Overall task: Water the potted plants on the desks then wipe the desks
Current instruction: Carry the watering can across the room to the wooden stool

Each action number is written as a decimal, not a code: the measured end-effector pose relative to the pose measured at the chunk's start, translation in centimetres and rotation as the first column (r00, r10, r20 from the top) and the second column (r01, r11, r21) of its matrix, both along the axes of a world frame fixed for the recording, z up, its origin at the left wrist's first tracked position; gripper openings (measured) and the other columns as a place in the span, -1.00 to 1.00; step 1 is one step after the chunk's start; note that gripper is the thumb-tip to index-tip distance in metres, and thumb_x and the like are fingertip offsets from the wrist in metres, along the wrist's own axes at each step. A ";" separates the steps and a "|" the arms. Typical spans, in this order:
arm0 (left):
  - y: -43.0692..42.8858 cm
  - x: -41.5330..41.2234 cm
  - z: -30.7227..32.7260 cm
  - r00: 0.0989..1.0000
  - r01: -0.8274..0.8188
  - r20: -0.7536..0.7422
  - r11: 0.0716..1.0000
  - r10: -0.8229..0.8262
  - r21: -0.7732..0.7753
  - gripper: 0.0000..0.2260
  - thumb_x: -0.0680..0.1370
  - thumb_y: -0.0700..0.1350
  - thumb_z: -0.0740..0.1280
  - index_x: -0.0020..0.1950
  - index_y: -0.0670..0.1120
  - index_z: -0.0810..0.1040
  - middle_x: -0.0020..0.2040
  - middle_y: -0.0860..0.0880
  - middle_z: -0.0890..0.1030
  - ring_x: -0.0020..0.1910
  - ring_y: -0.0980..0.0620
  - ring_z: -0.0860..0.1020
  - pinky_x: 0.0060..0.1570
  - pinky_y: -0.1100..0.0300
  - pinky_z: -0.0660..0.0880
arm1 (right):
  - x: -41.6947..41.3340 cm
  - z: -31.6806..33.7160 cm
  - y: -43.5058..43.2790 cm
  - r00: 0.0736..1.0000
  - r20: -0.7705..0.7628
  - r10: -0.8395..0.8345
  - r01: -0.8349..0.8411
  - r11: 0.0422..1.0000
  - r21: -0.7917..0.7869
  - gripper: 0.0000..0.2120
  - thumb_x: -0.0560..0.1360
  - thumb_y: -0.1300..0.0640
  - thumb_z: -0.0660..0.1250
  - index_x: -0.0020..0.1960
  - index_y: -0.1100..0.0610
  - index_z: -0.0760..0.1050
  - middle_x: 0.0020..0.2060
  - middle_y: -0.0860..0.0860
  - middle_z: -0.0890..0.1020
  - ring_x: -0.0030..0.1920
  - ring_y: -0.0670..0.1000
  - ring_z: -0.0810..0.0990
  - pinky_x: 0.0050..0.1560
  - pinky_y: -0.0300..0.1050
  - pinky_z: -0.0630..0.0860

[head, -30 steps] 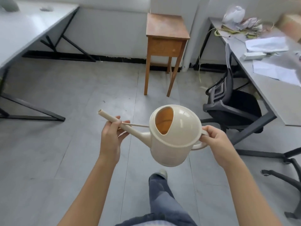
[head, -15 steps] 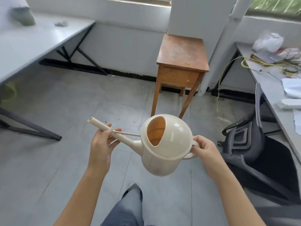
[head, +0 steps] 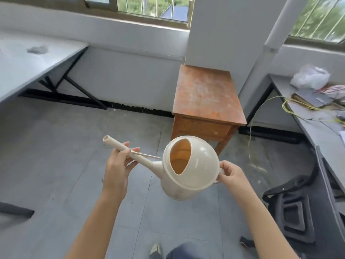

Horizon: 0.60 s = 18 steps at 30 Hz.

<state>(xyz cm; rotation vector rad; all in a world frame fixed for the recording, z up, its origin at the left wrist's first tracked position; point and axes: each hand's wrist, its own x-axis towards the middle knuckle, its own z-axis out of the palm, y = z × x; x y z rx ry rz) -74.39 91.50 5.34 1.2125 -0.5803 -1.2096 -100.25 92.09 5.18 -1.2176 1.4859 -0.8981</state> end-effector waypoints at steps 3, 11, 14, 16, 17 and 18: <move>-5.6 -0.8 0.4 1.000 0.012 0.013 1.000 -0.013 0.022 -0.83 0.59 -0.21 0.11 0.14 -0.14 0.41 -0.07 -0.13 0.56 -0.01 -0.05 0.54 0.09 0.06 0.46 | -0.3 -0.1 -5.2 0.996 -0.048 -0.069 0.070 0.998 0.004 -0.87 0.39 0.31 0.38 -0.28 0.18 0.46 -0.36 0.06 0.52 -0.28 0.05 0.50 -0.21 -0.12 0.43; -18.6 -3.7 -0.1 0.998 0.049 0.029 0.999 -0.050 0.017 -0.90 0.52 -0.13 0.21 0.02 -0.05 0.45 0.00 -0.15 0.58 0.02 -0.06 0.54 0.09 0.07 0.47 | -3.7 -0.4 -20.0 0.996 -0.066 -0.066 0.065 0.998 -0.016 -0.86 0.40 0.32 0.37 -0.29 0.20 0.45 -0.41 0.05 0.51 -0.40 0.05 0.47 -0.39 -0.12 0.37; -23.4 -4.7 -0.1 0.999 0.037 0.032 0.999 -0.038 0.015 -0.81 0.46 -0.10 0.24 0.06 -0.07 0.45 0.01 -0.17 0.59 0.03 -0.07 0.54 0.06 0.08 0.48 | -5.3 -0.5 -25.7 0.993 -0.122 -0.004 0.004 1.000 0.000 -0.90 0.40 0.25 0.39 -0.19 0.28 0.49 -0.33 0.10 0.55 -0.28 0.03 0.49 -0.26 -0.10 0.40; -26.6 -5.5 0.1 1.000 0.021 0.021 1.000 -0.022 0.016 -0.84 0.53 -0.15 0.20 0.10 -0.10 0.44 0.01 -0.18 0.58 0.03 -0.09 0.54 0.06 0.06 0.48 | -6.3 -0.2 -29.2 0.992 -0.120 0.043 -0.040 0.999 0.020 -0.85 0.38 0.20 0.41 -0.16 0.27 0.50 -0.30 0.12 0.58 -0.26 0.01 0.51 -0.21 -0.09 0.46; -28.3 -5.8 0.1 1.000 0.007 0.010 1.000 -0.007 0.014 -0.82 0.53 -0.15 0.21 0.12 -0.12 0.44 0.01 -0.19 0.58 0.02 -0.10 0.54 0.06 0.06 0.48 | -6.7 0.1 -30.9 0.992 -0.110 0.066 -0.063 0.998 0.028 -0.84 0.38 0.19 0.42 -0.15 0.26 0.51 -0.30 0.09 0.58 -0.27 -0.01 0.50 -0.21 -0.12 0.46; -30.0 -6.1 0.2 1.000 -0.008 0.004 1.000 0.008 0.015 -0.80 0.53 -0.15 0.21 0.13 -0.13 0.43 0.01 -0.19 0.58 0.02 -0.10 0.54 0.06 0.06 0.48 | -7.0 0.4 -32.6 0.992 -0.095 0.088 -0.085 0.996 0.034 -0.84 0.39 0.18 0.42 -0.15 0.26 0.51 -0.31 0.06 0.58 -0.28 -0.05 0.50 -0.22 -0.17 0.44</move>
